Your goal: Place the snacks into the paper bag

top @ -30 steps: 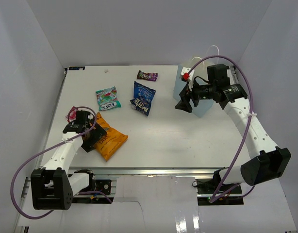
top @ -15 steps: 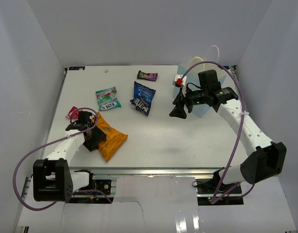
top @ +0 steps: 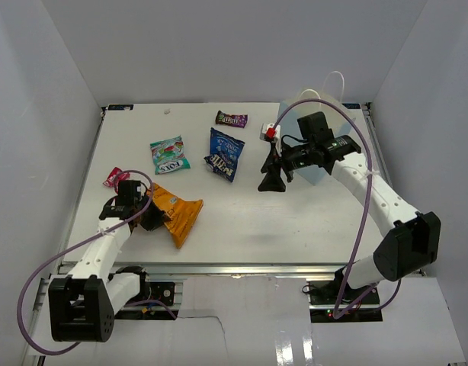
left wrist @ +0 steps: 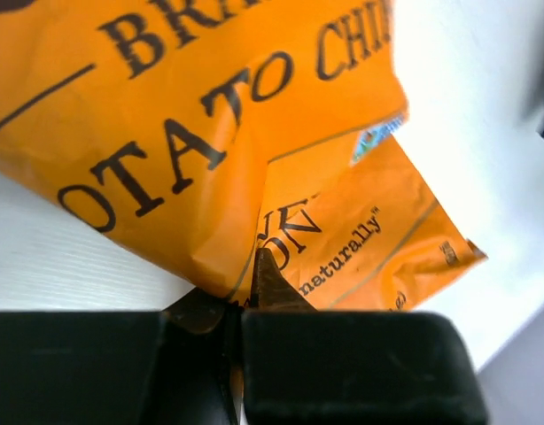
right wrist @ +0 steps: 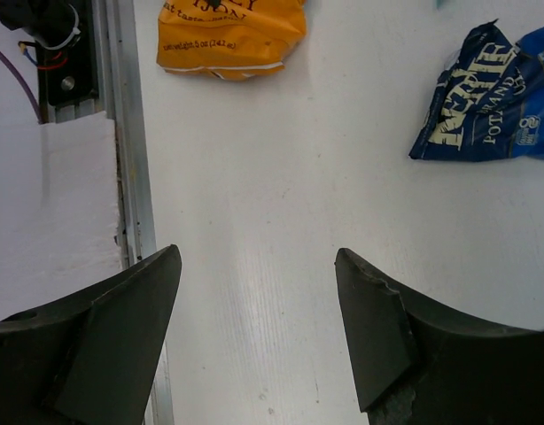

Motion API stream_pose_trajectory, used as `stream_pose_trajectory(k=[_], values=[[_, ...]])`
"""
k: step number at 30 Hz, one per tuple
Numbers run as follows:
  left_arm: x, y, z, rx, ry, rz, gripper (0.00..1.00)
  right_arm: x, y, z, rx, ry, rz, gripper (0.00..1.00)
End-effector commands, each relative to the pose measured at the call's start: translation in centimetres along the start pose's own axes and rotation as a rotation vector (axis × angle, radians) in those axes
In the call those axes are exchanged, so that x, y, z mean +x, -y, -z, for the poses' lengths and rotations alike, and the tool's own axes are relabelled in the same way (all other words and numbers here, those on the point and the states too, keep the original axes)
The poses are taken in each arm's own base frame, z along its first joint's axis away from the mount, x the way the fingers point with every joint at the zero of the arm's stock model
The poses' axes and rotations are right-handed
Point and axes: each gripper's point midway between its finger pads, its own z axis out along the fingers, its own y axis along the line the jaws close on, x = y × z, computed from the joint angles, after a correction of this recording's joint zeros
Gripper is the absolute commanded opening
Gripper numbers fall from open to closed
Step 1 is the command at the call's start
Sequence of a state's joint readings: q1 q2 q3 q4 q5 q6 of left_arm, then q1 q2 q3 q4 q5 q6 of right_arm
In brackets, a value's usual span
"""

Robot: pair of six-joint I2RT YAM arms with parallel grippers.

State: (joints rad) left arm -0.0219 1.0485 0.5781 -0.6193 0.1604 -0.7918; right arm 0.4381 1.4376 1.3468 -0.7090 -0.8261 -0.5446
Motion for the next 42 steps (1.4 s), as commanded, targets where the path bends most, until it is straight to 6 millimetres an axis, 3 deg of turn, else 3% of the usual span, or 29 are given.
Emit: stream_pose_trajectory(k=[1,6,13,17,22,32,38,42], values=[[0.8,3.3,1.7,0.203,-0.014,-0.073,0.09,-2.2,-1.3,-0.6,-0.079,0.042,0.020,0.76],[1.4,5.4,3.4,0.332,0.000,-0.131,0.01,-3.4,-1.9,-2.5,-0.155,0.034,-0.011,0.76],[2.2,7.6,5.4,0.445,0.011,-0.187,0.00,-3.2,-3.0,-4.2,-0.212,0.010,-0.024,0.77],[3.9,9.0,5.6,0.471,-0.011,-0.244,0.00,-3.3,-3.0,-4.6,-0.214,0.012,-0.026,0.77],[5.6,11.5,5.9,0.499,-0.026,-0.322,0.00,-4.2,-2.7,-4.6,-0.205,0.022,-0.026,0.77],[8.2,15.5,7.3,0.606,-0.036,-0.390,0.00,-3.5,-2.4,-4.9,-0.187,0.008,-0.061,0.77],[9.9,16.3,7.5,0.612,-0.046,-0.412,0.00,-4.1,-2.1,-4.5,-0.163,0.010,-0.049,0.77],[10.3,16.7,7.6,0.622,-0.038,-0.416,0.00,-5.8,-1.2,-3.8,-0.118,0.032,-0.012,0.78]])
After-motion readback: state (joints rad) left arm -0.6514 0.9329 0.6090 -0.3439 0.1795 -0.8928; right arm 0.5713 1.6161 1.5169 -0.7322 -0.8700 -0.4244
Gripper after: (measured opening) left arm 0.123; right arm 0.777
